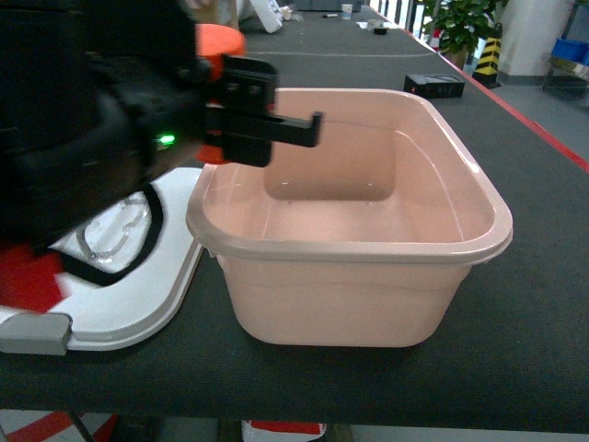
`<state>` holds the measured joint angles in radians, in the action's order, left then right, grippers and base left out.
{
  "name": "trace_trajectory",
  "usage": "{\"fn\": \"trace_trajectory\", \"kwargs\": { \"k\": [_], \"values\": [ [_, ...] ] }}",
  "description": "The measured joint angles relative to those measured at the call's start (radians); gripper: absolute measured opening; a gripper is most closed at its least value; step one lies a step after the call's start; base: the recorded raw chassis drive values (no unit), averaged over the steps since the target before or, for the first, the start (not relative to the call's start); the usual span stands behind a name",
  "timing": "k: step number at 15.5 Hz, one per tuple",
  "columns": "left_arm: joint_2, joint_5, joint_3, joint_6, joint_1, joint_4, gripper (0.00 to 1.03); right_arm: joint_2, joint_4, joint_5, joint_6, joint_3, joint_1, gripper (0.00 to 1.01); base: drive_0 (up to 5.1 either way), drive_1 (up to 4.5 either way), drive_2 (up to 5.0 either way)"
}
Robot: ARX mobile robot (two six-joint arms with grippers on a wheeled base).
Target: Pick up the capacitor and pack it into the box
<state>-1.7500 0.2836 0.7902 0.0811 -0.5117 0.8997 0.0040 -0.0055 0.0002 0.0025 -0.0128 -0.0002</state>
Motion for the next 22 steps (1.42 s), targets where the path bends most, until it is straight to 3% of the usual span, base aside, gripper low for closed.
{"fn": "trace_trajectory", "kwargs": {
  "k": [1, 8, 10, 13, 15, 16, 17, 18, 19, 22],
  "values": [
    [-0.069, 0.000, 0.105, -0.002, -0.025, -0.031, 0.44, 0.000, 0.000, 0.000, 0.000, 0.000, 0.000, 0.98, 0.0, 0.00, 0.0],
    [-0.155, -0.011, 0.225, -0.030, -0.063, -0.060, 0.47, 0.000, 0.000, 0.000, 0.000, 0.000, 0.000, 0.98, 0.0, 0.00, 0.0],
    [-0.164, -0.010, 0.215, -0.040, -0.067, -0.044, 0.62, 0.000, 0.000, 0.000, 0.000, 0.000, 0.000, 0.98, 0.0, 0.00, 0.0],
    [-0.040, -0.018, 0.058, -0.047, -0.036, 0.031, 1.00, 0.000, 0.000, 0.000, 0.000, 0.000, 0.000, 0.98, 0.0, 0.00, 0.0],
    [0.132, -0.060, -0.064, -0.047, 0.072, 0.037, 0.98, 0.000, 0.000, 0.000, 0.000, 0.000, 0.000, 0.98, 0.0, 0.00, 0.0],
    [0.205, -0.089, -0.131, -0.041, 0.154, 0.054, 0.98, 0.000, 0.000, 0.000, 0.000, 0.000, 0.000, 0.98, 0.0, 0.00, 0.0],
    [0.248, -0.126, -0.203, -0.028, 0.256, 0.079, 0.98, 0.000, 0.000, 0.000, 0.000, 0.000, 0.000, 0.98, 0.0, 0.00, 0.0],
    [0.095, -0.236, -0.269, 0.001, 0.463, 0.226, 0.98, 0.000, 0.000, 0.000, 0.000, 0.000, 0.000, 0.98, 0.0, 0.00, 0.0],
    [0.000, -0.245, -0.253, 0.011, 0.499, 0.280, 0.98, 0.000, 0.000, 0.000, 0.000, 0.000, 0.000, 0.98, 0.0, 0.00, 0.0],
    [-0.115, -0.272, -0.211, 0.015, 0.523, 0.322, 0.98, 0.000, 0.000, 0.000, 0.000, 0.000, 0.000, 0.98, 0.0, 0.00, 0.0]
  ]
}}
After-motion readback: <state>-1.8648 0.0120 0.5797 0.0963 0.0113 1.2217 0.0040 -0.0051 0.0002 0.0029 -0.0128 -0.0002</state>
